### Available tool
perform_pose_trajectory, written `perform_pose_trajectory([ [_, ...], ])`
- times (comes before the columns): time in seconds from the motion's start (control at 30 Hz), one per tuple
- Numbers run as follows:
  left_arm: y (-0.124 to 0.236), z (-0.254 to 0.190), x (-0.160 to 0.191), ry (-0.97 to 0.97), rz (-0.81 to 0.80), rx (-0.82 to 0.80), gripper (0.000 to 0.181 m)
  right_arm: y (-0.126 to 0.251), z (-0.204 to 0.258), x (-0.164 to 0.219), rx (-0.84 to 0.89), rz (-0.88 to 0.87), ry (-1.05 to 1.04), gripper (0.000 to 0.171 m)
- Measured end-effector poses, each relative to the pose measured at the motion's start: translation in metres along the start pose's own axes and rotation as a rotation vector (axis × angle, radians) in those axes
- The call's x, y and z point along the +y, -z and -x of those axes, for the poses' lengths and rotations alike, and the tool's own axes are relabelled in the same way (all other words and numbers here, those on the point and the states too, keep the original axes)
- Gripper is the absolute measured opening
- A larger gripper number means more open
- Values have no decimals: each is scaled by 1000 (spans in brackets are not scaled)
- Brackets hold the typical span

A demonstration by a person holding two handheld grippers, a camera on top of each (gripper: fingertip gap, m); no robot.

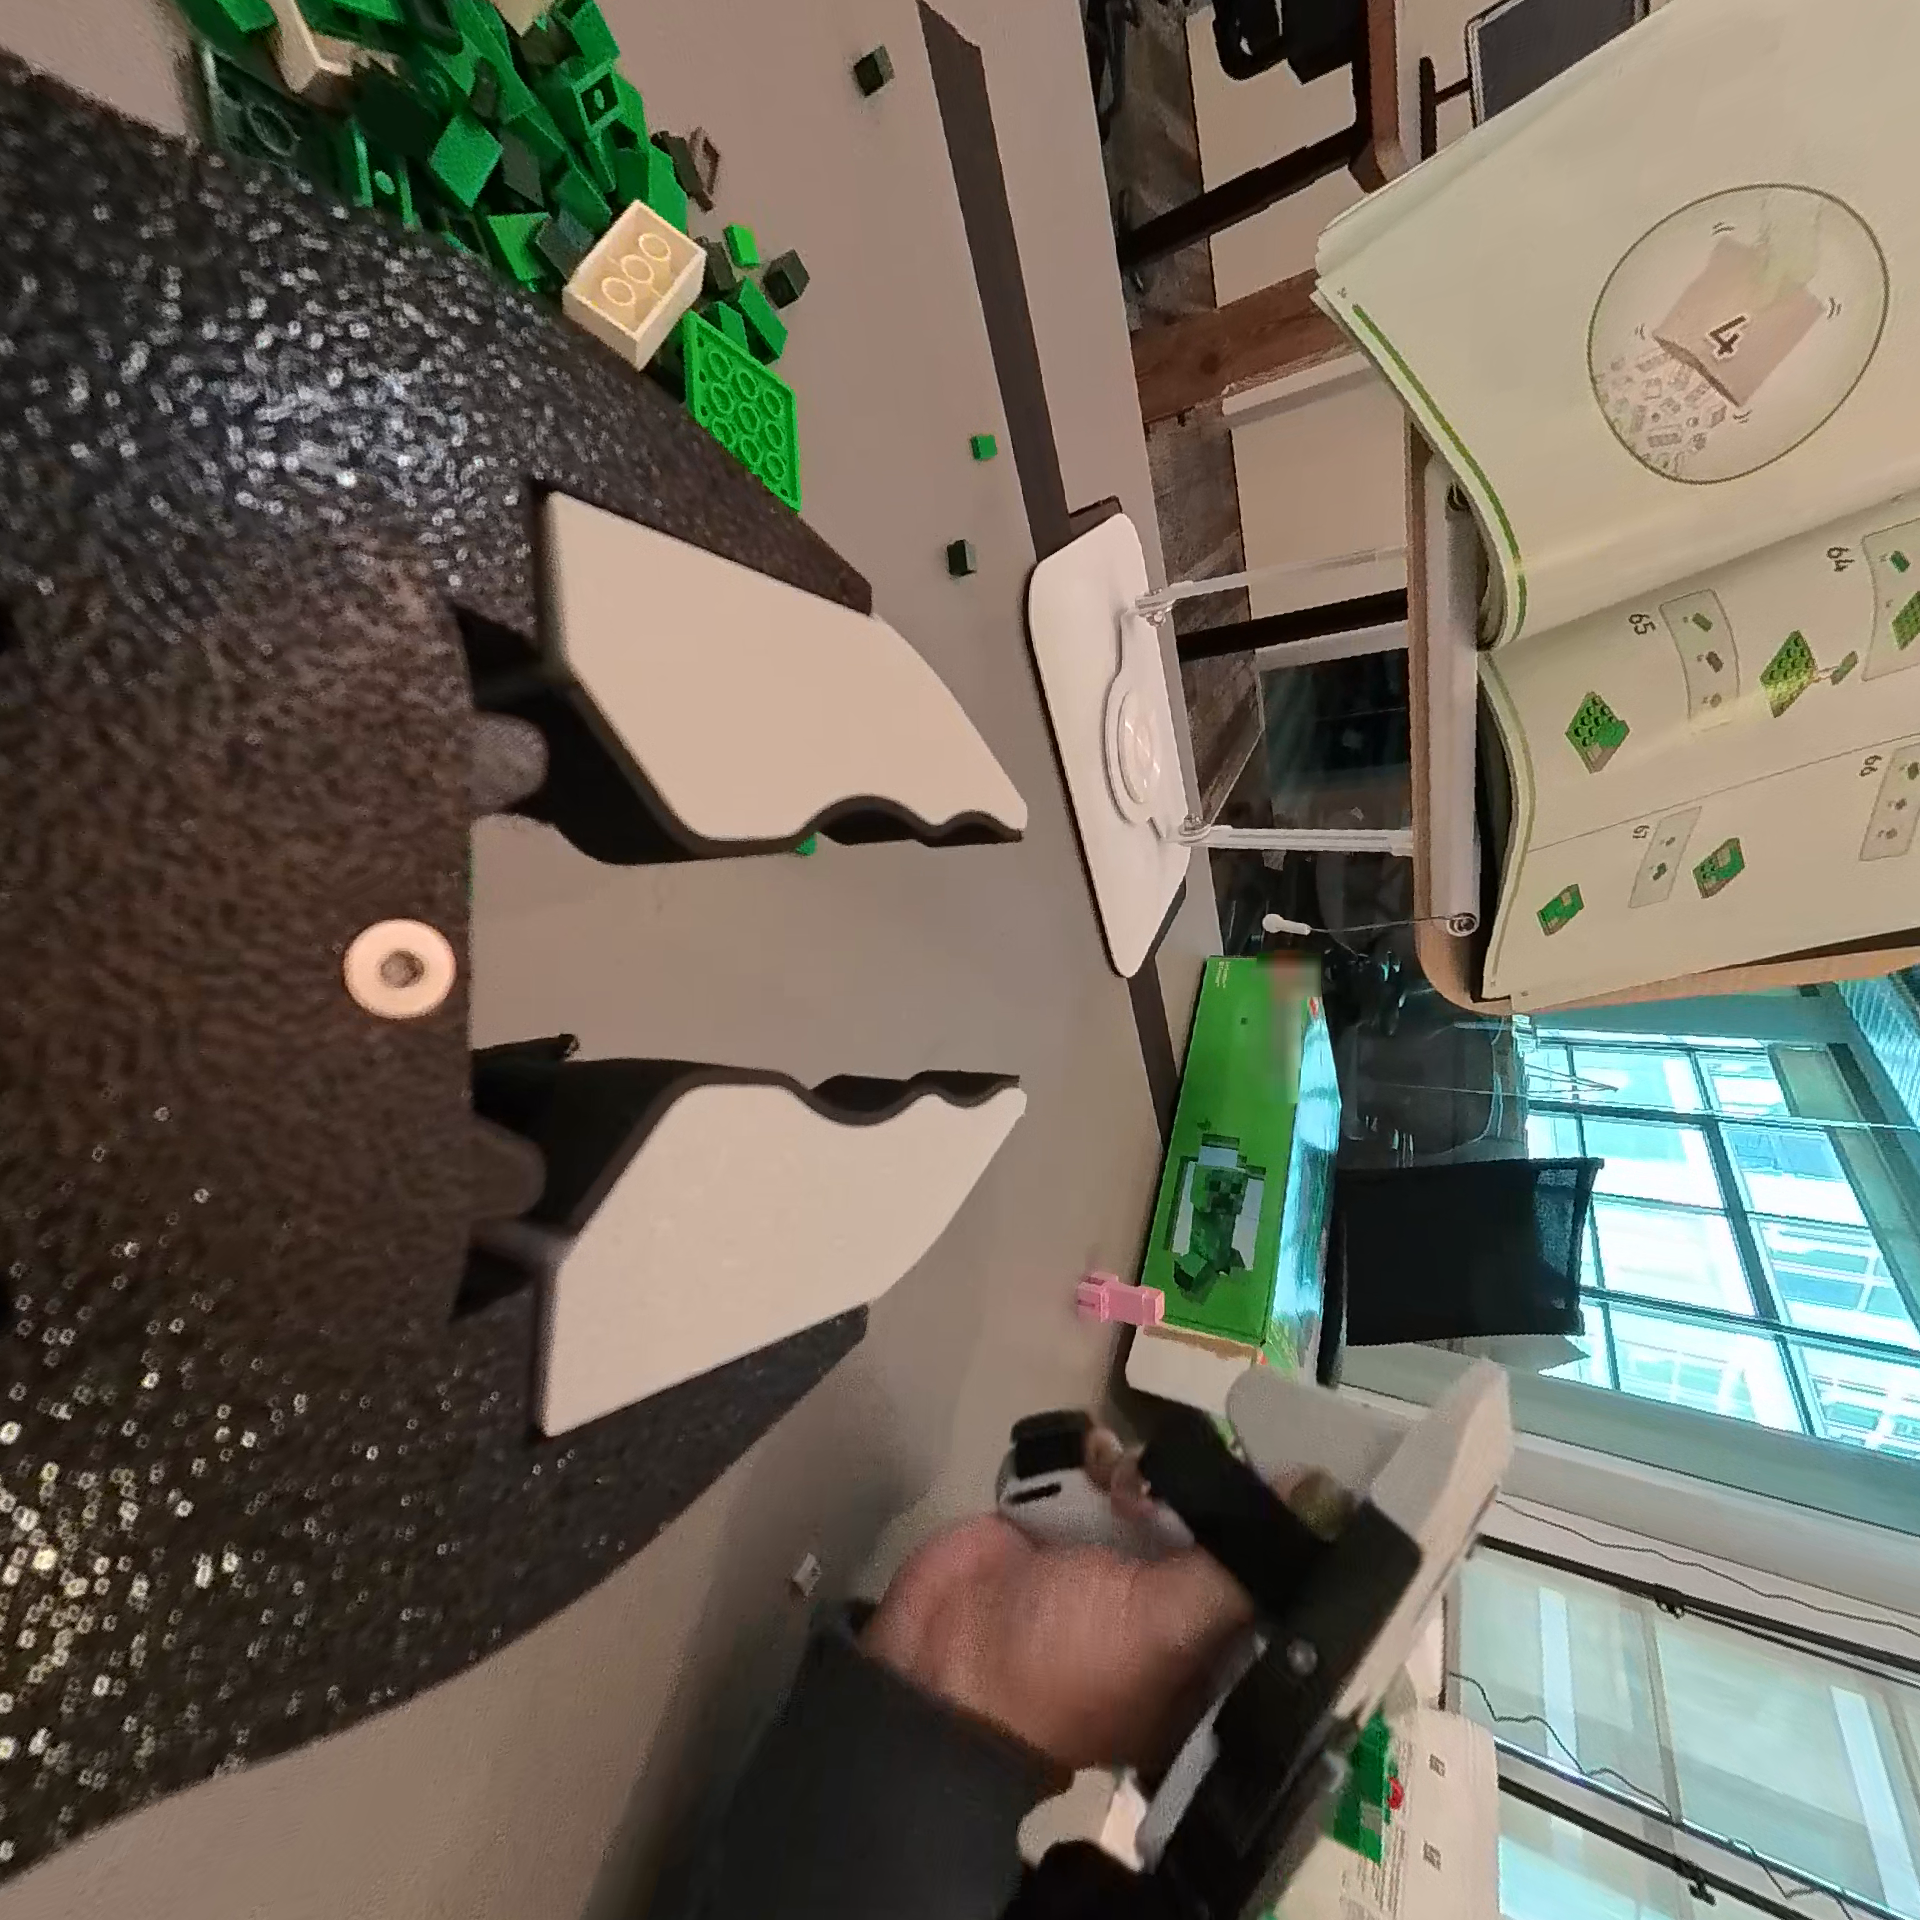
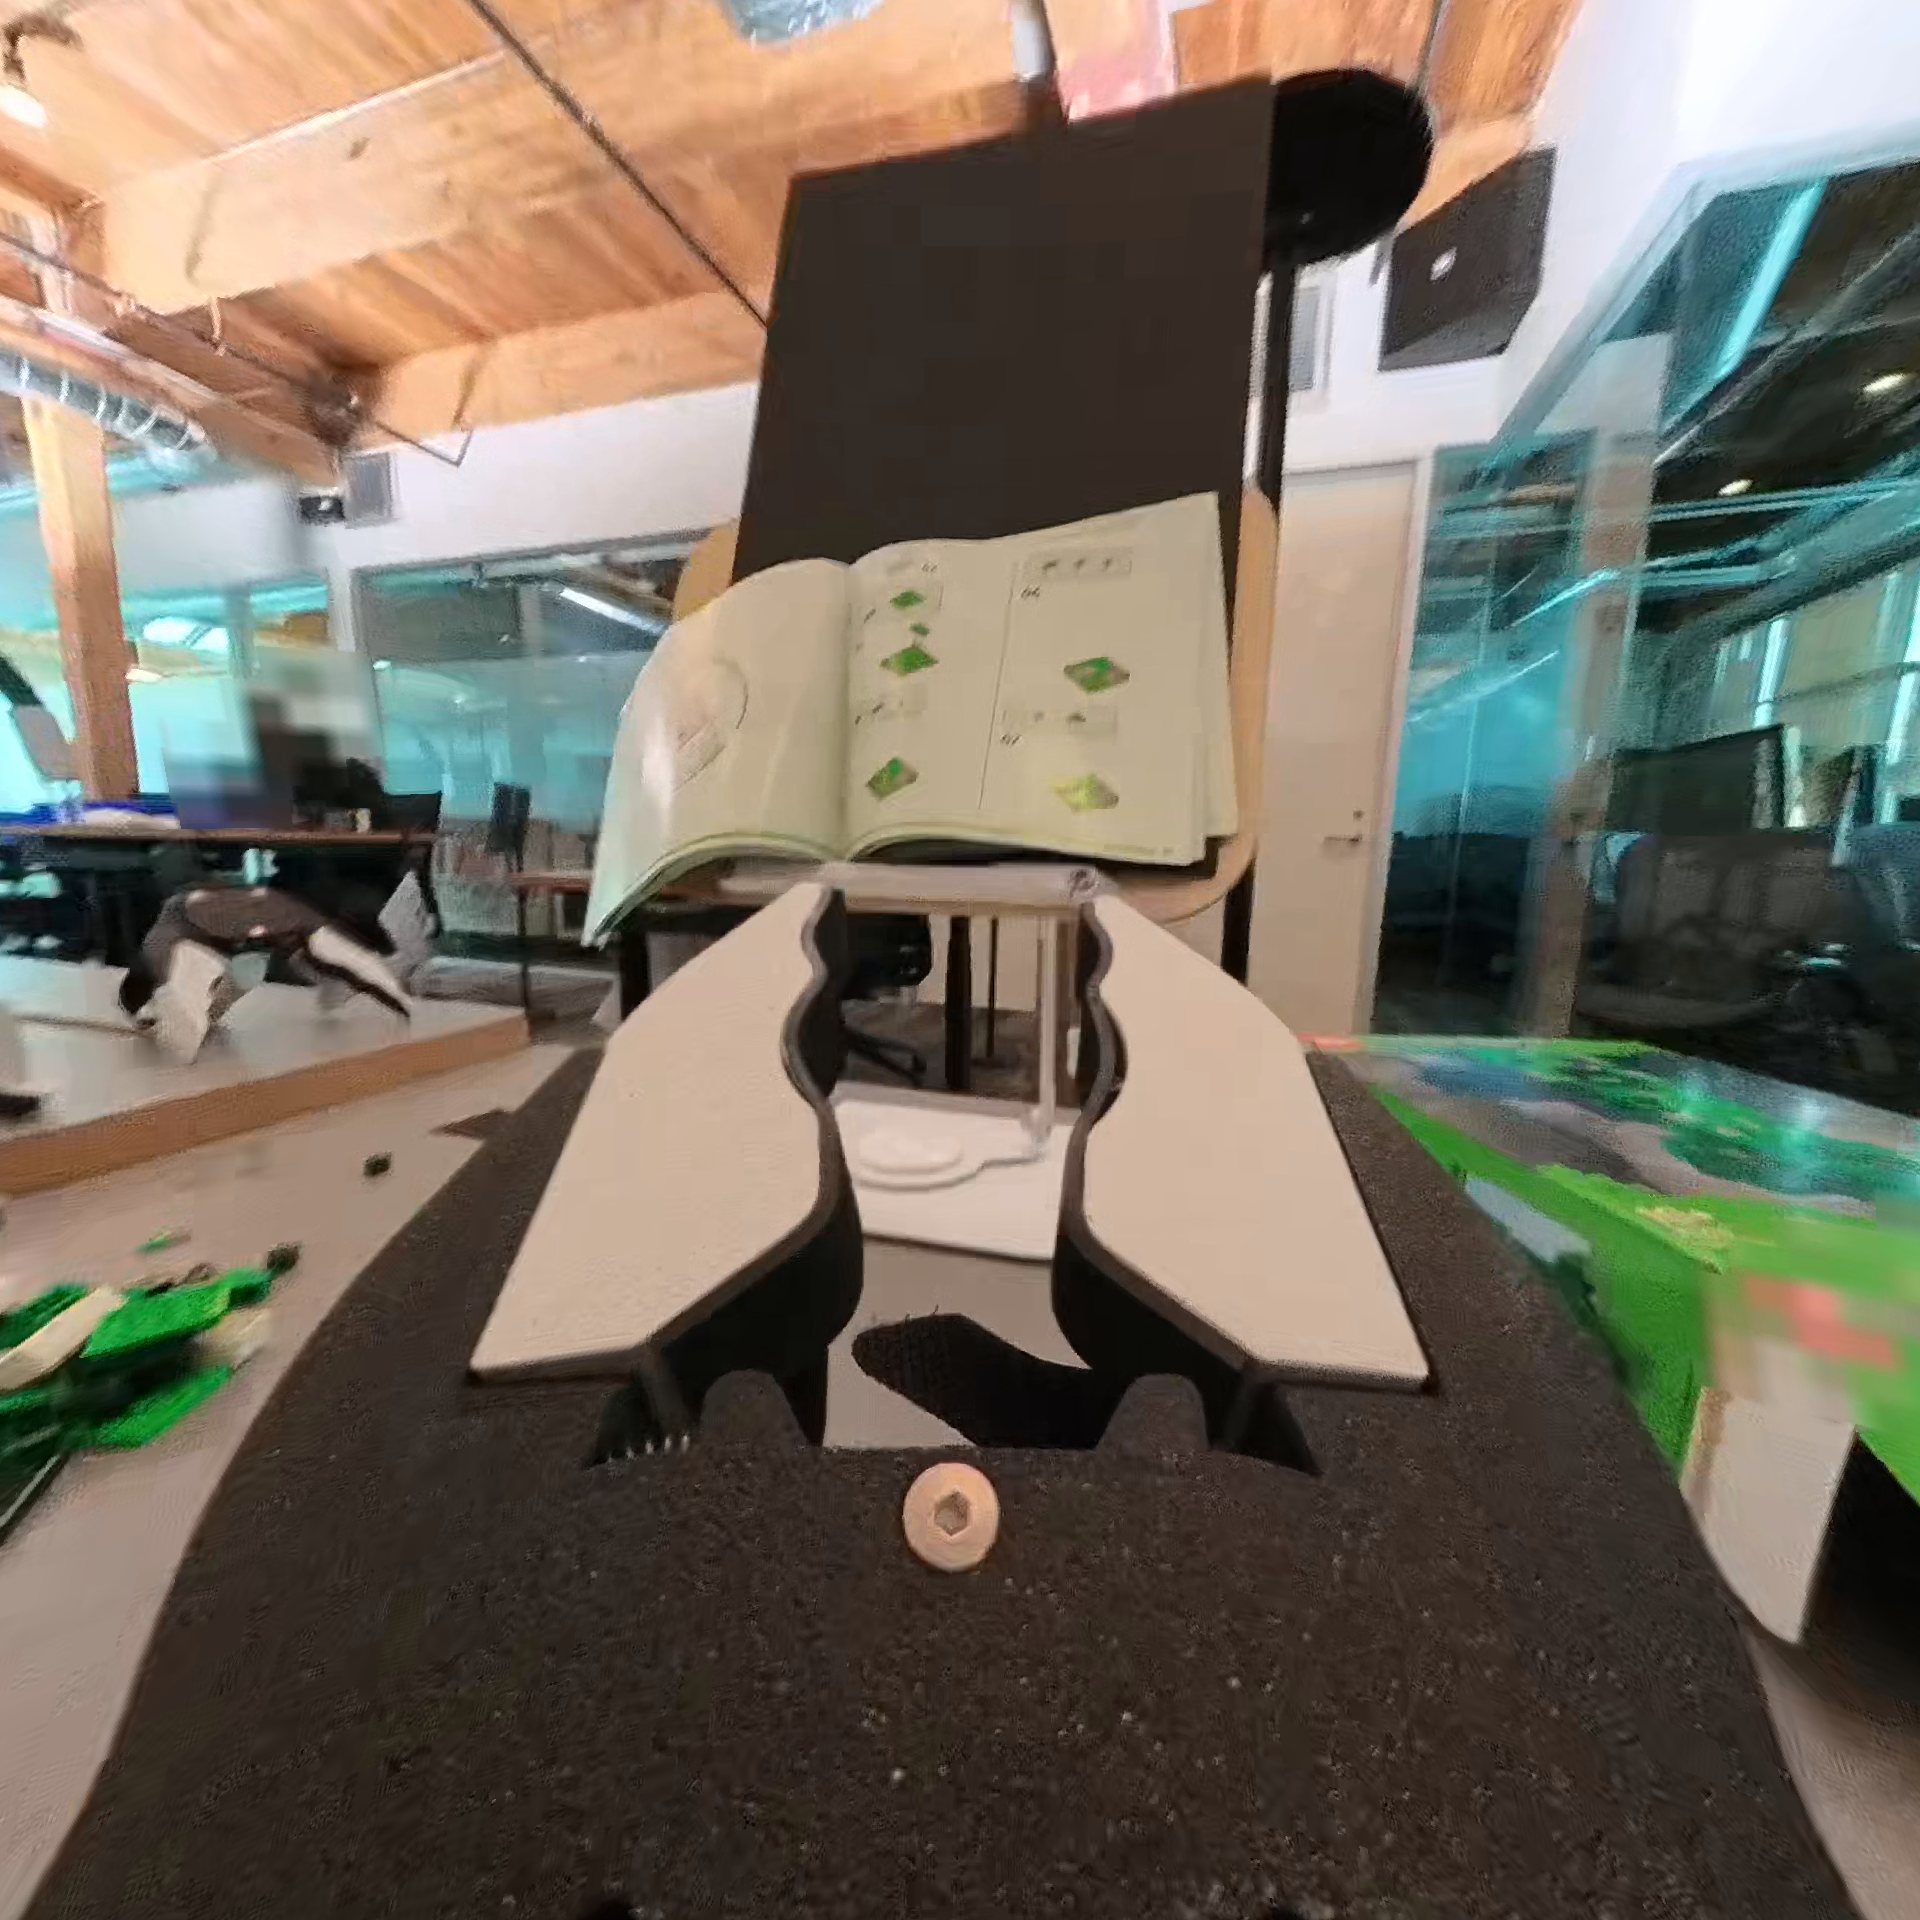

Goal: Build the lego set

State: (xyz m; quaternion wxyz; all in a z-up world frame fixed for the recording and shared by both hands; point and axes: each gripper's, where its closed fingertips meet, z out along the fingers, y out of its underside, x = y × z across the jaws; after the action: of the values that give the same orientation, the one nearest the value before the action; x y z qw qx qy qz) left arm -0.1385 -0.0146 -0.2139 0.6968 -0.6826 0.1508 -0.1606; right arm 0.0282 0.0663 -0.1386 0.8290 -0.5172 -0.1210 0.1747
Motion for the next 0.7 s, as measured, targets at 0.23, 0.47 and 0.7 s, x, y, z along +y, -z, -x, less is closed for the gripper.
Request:
perform_pose_trajectory([
  [0.23,0,-2,0,-24,-3,0,41,-42,-46,17,120,-83,15,36],
  [0.47,1,0,-1,-12,-13,2,41,-32,-50,23,25,-9,248,34],
  [0.7,1,-2,-1,-18,-9,8,41,21,-28,16,-273,-9,484,29],
])
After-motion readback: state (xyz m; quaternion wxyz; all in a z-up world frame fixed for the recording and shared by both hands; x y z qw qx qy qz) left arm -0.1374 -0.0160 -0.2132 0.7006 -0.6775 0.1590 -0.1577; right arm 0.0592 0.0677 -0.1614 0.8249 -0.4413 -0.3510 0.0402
